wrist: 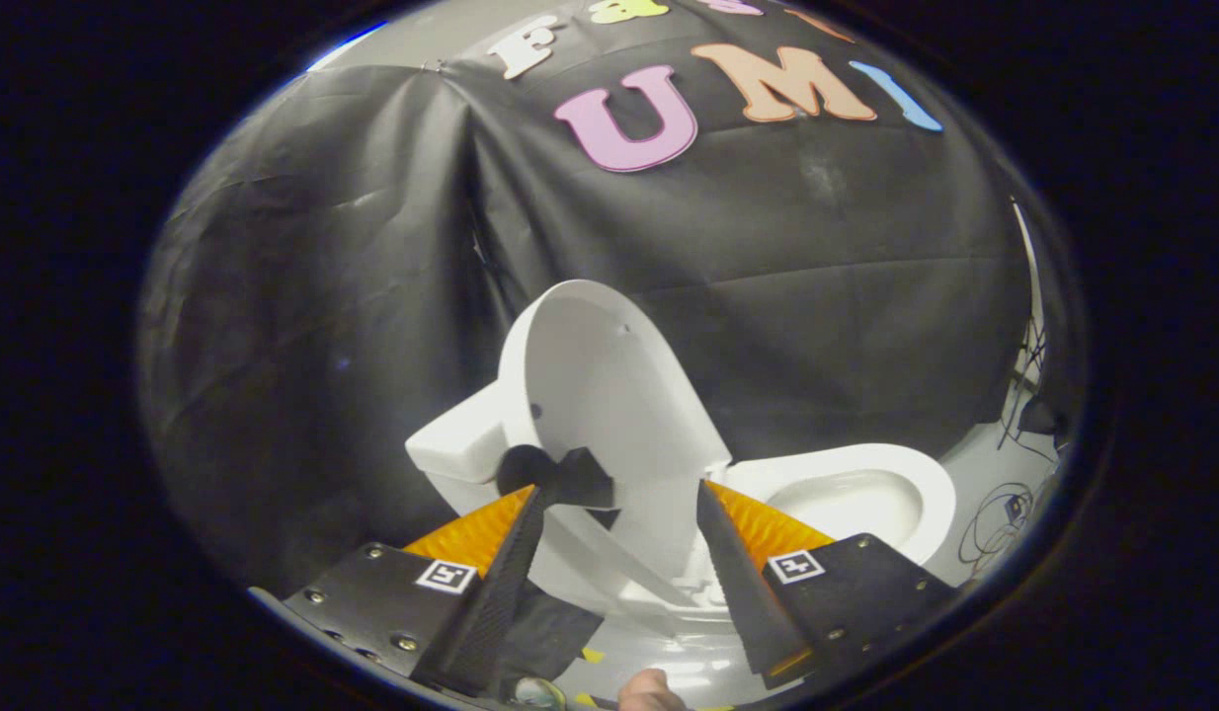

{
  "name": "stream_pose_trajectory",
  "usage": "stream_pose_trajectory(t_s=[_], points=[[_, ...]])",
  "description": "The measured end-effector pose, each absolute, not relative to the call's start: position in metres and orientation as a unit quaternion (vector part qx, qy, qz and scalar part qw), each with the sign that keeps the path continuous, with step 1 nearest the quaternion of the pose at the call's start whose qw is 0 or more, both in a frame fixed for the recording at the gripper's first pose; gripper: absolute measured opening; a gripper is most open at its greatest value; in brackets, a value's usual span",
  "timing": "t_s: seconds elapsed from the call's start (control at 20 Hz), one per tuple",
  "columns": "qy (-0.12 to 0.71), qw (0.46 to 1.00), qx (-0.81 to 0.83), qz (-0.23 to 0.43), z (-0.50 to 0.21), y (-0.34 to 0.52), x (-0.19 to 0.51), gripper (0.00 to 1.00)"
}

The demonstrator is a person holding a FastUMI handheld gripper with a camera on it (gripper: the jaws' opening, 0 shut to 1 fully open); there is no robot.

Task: Open the toilet lid.

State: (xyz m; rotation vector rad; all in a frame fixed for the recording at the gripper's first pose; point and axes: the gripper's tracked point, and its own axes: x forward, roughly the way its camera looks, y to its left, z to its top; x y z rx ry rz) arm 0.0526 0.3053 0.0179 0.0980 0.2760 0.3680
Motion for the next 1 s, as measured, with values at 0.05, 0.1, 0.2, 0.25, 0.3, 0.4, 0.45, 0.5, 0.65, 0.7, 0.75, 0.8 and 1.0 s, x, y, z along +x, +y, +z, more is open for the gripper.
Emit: stream_pose_trajectory(t_s=[0.05,0.1,0.2,0.25,0.3,0.4,0.45,0.5,0.65,0.7,0.75,0.8,1.0], points=[[0.134,0.973,0.054,0.178,0.021,0.296,0.052,0.92],[0.131,0.974,0.059,0.173,0.025,0.286,0.053,0.92],[0.125,0.978,0.062,0.158,0.033,0.267,0.055,0.92],[0.121,0.980,0.059,0.148,0.035,0.254,0.056,0.96],[0.116,0.982,0.055,0.138,0.038,0.243,0.056,0.97],[0.107,0.986,0.046,0.122,0.043,0.220,0.056,0.97],[0.103,0.987,0.045,0.117,0.046,0.210,0.055,0.97],[0.095,0.988,0.047,0.114,0.051,0.201,0.053,0.98],[0.068,0.992,0.056,0.092,0.064,0.167,0.050,0.97],[0.058,0.994,0.055,0.079,0.069,0.154,0.051,0.97],[0.050,0.995,0.054,0.068,0.073,0.142,0.051,0.97],[0.045,0.996,0.052,0.063,0.075,0.132,0.050,0.97],[0.038,0.997,0.035,0.049,0.076,0.102,0.044,0.97]])
